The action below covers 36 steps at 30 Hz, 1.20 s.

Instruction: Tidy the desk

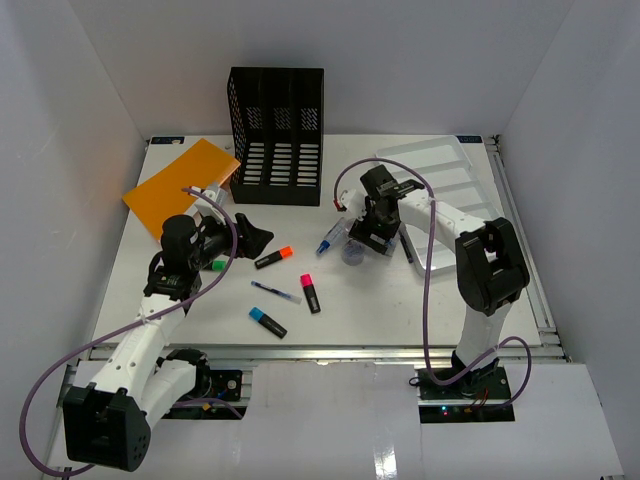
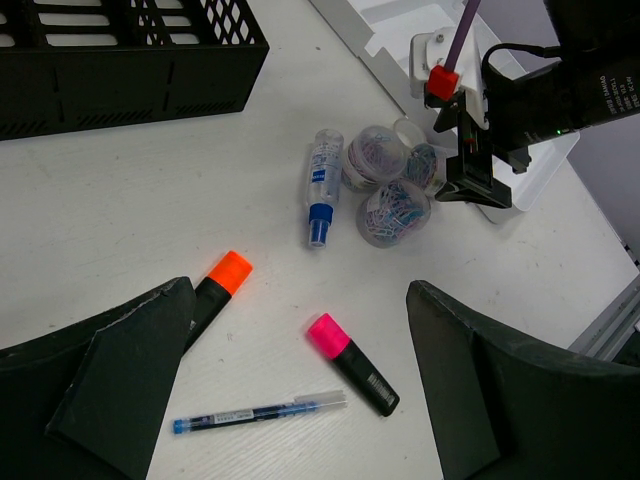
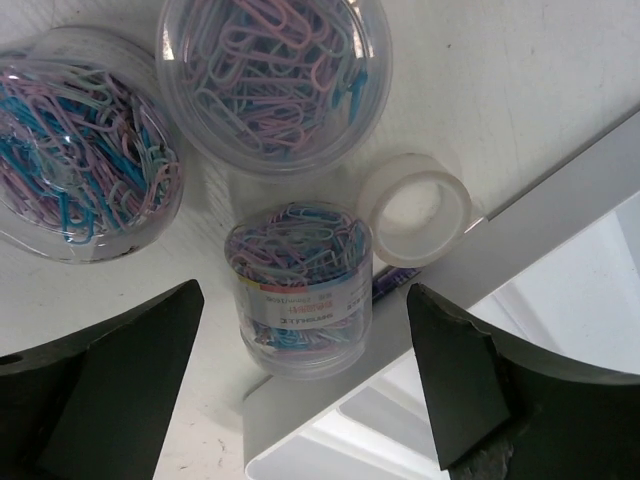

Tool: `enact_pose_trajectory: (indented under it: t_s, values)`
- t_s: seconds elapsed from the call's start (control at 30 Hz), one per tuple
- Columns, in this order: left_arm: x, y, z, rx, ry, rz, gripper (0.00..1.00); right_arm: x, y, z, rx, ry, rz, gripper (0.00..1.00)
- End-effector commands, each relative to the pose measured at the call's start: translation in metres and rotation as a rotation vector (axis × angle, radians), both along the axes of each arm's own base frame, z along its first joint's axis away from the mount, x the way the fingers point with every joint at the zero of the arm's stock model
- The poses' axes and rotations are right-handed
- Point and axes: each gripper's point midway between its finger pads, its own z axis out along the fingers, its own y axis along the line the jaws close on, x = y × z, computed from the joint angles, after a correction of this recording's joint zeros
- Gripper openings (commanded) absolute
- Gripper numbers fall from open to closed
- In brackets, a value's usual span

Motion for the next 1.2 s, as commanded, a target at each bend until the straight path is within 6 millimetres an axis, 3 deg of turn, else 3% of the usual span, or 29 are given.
enact_pose_trajectory:
  t_s: [0.0, 0.1, 0.3, 0.47, 0.6, 0.8, 0.93, 1.07, 1.17]
  values:
    - [0.003, -0.001, 0.018, 0.001, -0.046, -0.005, 0.98, -0.011, -0.003, -0.013, -0.026, 0.07, 0.035, 0.82]
    - [0.003, -0.001, 0.016, 0.001, -0.042, -0.007, 0.98, -0.014, -0.001, -0.018, -0.026, 0.089, 0.049, 0.73]
    - [0.002, -0.003, 0.017, -0.001, -0.042, -0.019, 0.98, -0.018, -0.003, -0.03, -0.037, 0.122, 0.061, 0.69]
    - [0.0, -0.004, 0.017, -0.004, -0.043, -0.03, 0.98, -0.029, 0.0, -0.036, -0.016, 0.164, 0.102, 0.59]
    - [-0.001, -0.005, 0.016, -0.006, -0.039, -0.038, 0.98, -0.031, 0.003, -0.028, 0.022, 0.157, 0.115, 0.43]
    - [-0.009, -0.016, 0.021, -0.033, -0.051, -0.12, 0.98, -0.034, 0.012, 0.013, 0.207, 0.137, 0.125, 0.26]
    - [-0.015, -0.024, 0.022, -0.053, -0.051, -0.178, 0.98, -0.033, 0.002, 0.052, 0.363, 0.109, 0.074, 0.22]
    - [-0.019, -0.027, 0.024, -0.067, -0.053, -0.207, 0.98, -0.03, -0.026, 0.082, 0.485, 0.069, -0.031, 0.21]
    - [-0.021, -0.03, 0.026, -0.077, -0.055, -0.225, 0.98, -0.027, -0.066, 0.093, 0.532, 0.035, -0.193, 0.2]
